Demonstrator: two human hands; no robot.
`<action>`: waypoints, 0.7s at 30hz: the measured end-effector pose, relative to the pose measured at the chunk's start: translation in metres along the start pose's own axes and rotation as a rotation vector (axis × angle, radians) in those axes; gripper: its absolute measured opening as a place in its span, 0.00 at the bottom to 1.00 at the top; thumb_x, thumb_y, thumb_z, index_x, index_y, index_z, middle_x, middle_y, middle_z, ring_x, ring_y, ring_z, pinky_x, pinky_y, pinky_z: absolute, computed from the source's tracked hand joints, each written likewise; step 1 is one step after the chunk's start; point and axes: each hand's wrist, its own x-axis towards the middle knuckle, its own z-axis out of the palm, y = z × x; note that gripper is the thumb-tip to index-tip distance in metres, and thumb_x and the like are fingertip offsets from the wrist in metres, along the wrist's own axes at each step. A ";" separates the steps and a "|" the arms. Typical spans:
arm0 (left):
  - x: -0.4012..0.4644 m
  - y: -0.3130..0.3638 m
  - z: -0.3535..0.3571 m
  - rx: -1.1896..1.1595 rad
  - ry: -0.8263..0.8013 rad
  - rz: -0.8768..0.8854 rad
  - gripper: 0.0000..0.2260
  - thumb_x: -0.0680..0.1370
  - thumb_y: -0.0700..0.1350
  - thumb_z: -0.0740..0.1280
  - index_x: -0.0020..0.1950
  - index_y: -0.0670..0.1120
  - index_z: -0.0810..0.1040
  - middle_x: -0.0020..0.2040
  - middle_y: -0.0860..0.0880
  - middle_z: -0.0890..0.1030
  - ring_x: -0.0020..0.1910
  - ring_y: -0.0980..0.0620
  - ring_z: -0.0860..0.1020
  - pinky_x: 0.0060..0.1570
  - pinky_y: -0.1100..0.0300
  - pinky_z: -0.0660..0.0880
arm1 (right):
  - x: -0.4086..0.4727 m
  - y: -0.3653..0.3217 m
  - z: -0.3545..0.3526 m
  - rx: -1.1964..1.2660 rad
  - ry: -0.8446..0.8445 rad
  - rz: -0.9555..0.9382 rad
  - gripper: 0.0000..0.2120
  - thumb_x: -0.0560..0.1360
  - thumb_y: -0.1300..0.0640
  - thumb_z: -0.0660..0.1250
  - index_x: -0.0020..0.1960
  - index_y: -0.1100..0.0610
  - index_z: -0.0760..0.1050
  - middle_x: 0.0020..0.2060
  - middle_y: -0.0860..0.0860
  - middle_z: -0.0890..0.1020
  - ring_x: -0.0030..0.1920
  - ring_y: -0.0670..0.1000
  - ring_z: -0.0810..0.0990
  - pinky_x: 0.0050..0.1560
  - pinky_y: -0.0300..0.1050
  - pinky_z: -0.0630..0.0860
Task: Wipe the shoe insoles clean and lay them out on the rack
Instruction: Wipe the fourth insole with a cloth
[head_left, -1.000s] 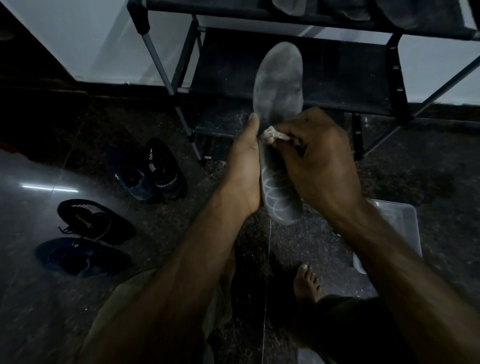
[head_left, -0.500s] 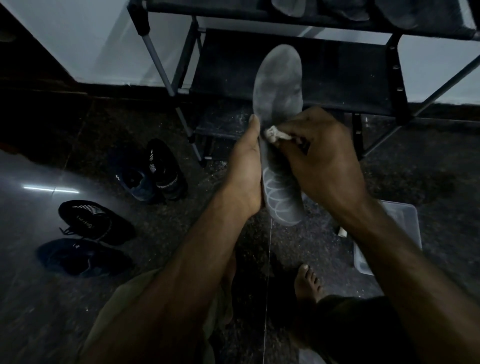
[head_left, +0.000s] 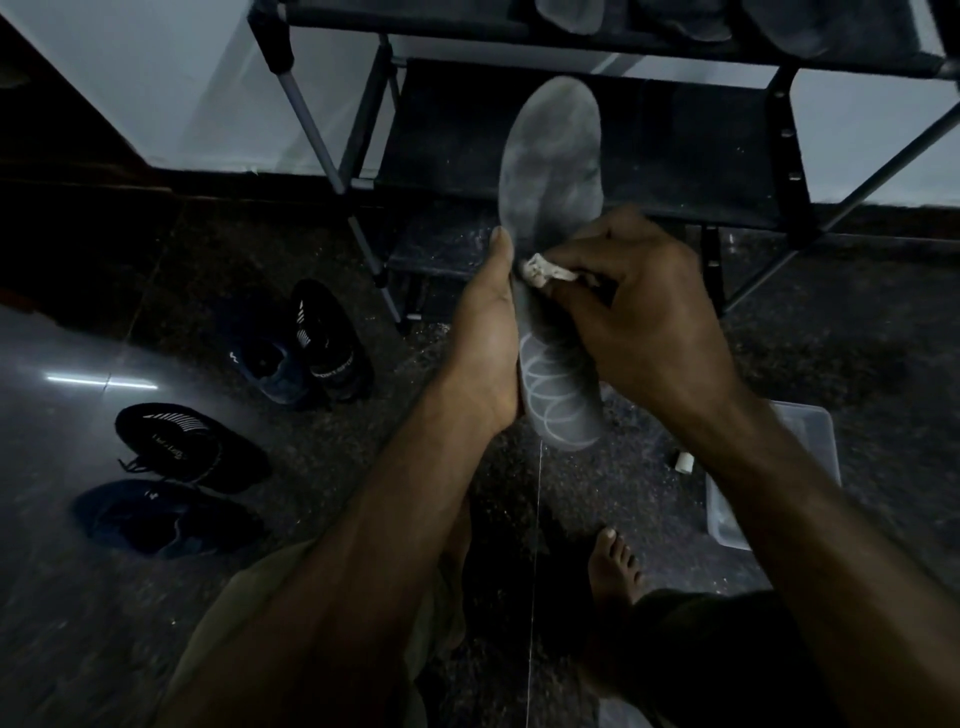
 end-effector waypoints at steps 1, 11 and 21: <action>0.000 0.003 -0.001 -0.007 0.015 0.009 0.25 0.83 0.59 0.51 0.60 0.42 0.79 0.54 0.41 0.84 0.55 0.45 0.82 0.59 0.51 0.77 | 0.000 -0.003 -0.002 0.034 -0.069 -0.015 0.06 0.75 0.59 0.71 0.51 0.56 0.83 0.45 0.50 0.79 0.44 0.46 0.79 0.46 0.42 0.77; -0.001 -0.003 0.004 -0.018 -0.060 -0.015 0.26 0.83 0.60 0.50 0.61 0.43 0.77 0.58 0.40 0.81 0.59 0.43 0.80 0.62 0.48 0.74 | 0.001 0.001 0.003 -0.038 0.132 0.042 0.07 0.76 0.55 0.69 0.51 0.57 0.83 0.41 0.48 0.79 0.40 0.40 0.74 0.42 0.27 0.70; 0.004 0.016 0.000 -0.127 -0.063 0.069 0.31 0.83 0.62 0.47 0.55 0.40 0.80 0.54 0.41 0.82 0.57 0.44 0.80 0.66 0.48 0.71 | 0.003 0.003 -0.006 0.530 0.108 0.314 0.03 0.76 0.61 0.70 0.47 0.56 0.81 0.41 0.47 0.85 0.42 0.43 0.83 0.44 0.34 0.76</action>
